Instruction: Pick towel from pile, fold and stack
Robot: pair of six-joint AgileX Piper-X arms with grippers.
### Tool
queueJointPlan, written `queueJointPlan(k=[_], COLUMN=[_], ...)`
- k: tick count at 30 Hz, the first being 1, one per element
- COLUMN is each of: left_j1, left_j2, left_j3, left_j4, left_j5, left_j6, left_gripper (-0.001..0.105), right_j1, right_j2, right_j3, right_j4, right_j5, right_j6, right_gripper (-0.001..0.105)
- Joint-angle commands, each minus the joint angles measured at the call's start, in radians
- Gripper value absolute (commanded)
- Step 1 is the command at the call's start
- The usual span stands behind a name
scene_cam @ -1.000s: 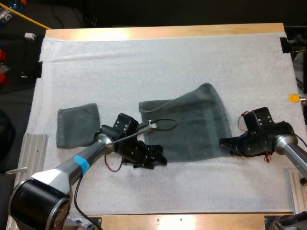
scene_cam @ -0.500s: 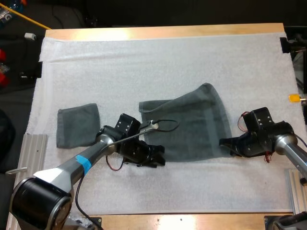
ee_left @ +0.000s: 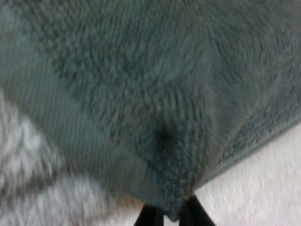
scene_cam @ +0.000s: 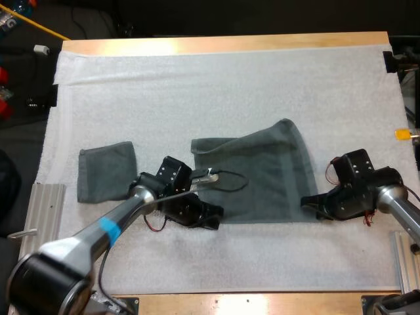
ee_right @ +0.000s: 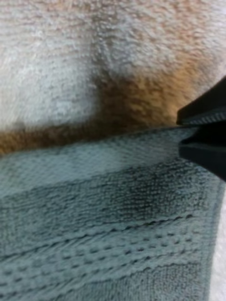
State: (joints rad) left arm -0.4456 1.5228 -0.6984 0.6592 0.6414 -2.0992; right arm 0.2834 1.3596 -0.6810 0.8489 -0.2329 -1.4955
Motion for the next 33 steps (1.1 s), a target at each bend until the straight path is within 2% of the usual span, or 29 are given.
queueJointPlan(k=[1,7,11,14,16,19,23,29,33], left_j1=[-0.005,-0.039,-0.114,-0.174,-0.224,-0.257,-0.257,-0.257,-0.257], left_j2=[-0.038,-0.208,-0.33,-0.408,-0.479,-0.558,-0.584,-0.581,-0.581], left_j3=[0.003,0.003,0.001,-0.026,-0.07,-0.143,-0.198,-0.201,-0.2], left_j4=[0.055,0.211,0.268,0.38,0.45,0.474,0.474,0.523,0.59], left_j5=[-0.032,-0.06,-0.085,-0.102,-0.177,-0.265,-0.272,-0.272,-0.245], left_j6=[0.04,0.134,0.135,0.133,0.145,0.146,0.146,0.146,0.166], left_gripper=[0.0,0.0,0.0,0.0,0.0,0.0,0.0,0.0,0.0], right_j1=[0.001,0.001,0.002,0.002,0.002,0.002,0.002,0.002,0.002], right_j2=[-0.041,-0.222,-0.355,-0.457,-0.532,-0.636,-0.695,-0.697,-0.697], right_j3=[0.0,0.0,0.0,-0.006,-0.018,-0.044,-0.056,-0.056,-0.056], right_j4=[0.049,0.203,0.301,0.4,0.444,0.434,0.434,0.475,0.494], right_j5=[0.012,-0.03,-0.11,-0.179,-0.216,-0.217,-0.217,-0.241,-0.266], right_j6=[-0.011,-0.052,-0.051,-0.051,-0.051,-0.04,0.01,0.012,0.011], right_gripper=[0.0,0.0,0.0,0.0,0.0,0.0,0.0,0.0,0.0])
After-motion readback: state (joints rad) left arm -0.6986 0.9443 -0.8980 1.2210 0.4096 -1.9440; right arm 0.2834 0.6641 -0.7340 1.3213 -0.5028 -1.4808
